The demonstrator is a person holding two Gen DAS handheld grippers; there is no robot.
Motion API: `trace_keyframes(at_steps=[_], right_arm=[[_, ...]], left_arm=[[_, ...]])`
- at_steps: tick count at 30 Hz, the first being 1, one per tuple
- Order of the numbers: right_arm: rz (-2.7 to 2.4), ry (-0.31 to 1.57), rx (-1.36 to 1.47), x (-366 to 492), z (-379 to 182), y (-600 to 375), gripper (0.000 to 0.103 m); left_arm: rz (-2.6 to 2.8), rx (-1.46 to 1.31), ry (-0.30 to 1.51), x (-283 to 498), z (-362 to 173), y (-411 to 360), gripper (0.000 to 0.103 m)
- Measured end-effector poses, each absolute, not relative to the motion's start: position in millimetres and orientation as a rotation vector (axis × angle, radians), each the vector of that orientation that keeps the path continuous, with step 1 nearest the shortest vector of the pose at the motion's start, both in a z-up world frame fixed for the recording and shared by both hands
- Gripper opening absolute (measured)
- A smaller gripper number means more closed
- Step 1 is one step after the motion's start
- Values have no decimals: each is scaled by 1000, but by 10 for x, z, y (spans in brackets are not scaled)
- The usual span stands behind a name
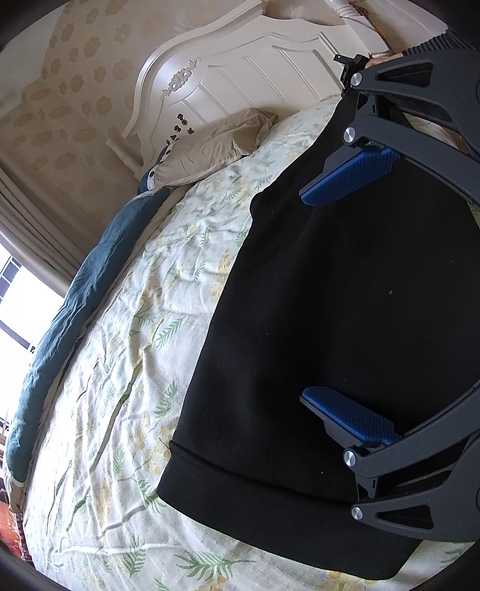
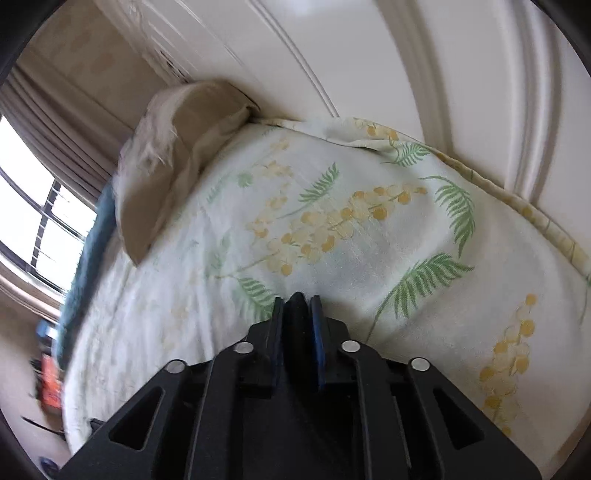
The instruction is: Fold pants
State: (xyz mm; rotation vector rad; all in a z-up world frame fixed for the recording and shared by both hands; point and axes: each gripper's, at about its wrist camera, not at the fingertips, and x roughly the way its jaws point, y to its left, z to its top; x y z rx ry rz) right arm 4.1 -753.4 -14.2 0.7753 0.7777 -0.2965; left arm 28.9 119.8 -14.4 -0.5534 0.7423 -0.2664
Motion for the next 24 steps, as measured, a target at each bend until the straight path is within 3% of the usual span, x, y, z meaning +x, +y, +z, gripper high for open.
trace_keyframes(at_steps=[1,2,3,20,22,24], right_arm=[[-290,764,789,-28,-98,-7545,39],[-289,748,806,-106,-57,-7566,56],[-286,719,828,-229,-8,-7599,61],[-43,879,889,-585,-207,-7480,65],[-55,891,879,-575,-186,-7467,63],[-86,920,805,-557,-148,-7401,47]], left_arm=[[-268,-557,743,290,-145,1204,99],[-268,-558,742,288,-148,1200,99],[-270,-563,742,288,-155,1205,99],[-298,-570,740,297,-157,1229,99],[-298,-559,742,295,-154,1220,99],[-299,-546,744,288,-147,1209,99]])
